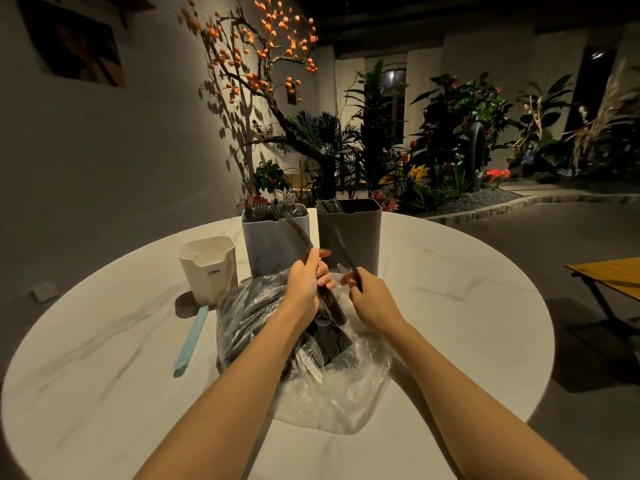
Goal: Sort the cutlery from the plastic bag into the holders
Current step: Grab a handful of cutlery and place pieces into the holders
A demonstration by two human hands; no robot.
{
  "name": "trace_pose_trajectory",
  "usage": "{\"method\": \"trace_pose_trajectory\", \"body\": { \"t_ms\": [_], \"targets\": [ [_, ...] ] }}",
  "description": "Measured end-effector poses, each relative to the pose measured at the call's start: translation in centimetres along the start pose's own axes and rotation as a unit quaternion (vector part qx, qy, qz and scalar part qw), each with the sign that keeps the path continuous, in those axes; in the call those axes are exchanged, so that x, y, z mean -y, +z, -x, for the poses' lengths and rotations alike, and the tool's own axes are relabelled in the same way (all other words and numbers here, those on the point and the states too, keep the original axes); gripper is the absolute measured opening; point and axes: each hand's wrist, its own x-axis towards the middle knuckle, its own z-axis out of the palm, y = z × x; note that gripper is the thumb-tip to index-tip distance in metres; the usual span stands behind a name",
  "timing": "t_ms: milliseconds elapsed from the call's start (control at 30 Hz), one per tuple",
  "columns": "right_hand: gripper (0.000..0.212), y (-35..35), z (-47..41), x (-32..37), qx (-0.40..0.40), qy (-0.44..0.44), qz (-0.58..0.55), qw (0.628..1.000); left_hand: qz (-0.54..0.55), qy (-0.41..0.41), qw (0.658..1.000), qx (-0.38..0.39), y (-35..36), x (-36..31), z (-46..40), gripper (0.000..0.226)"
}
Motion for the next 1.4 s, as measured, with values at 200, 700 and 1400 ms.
{"method": "trace_pose_trajectory", "body": {
  "t_ms": [200, 700, 1400],
  "targets": [
    [0.015, 0.0, 0.4, 0.4, -0.006, -0.018, 0.077, 0.997, -0.042, 0.027, 0.998, 0.034, 0.6, 0.4, 0.7, 0.034],
    [0.026, -1.9, 0.9, 0.9, 0.172, 0.069, -0.306, 0.934, -0.088, 0.042, 0.993, -0.074, -0.1, 0.3, 0.4, 0.019],
    [0.026, -3.1, -0.5, -0.6, -0.059, 0.173, -0.655, 0.733, -0.066, -0.056, 0.996, -0.036, -0.7, 0.0, 0.4, 0.014]
  ]
}}
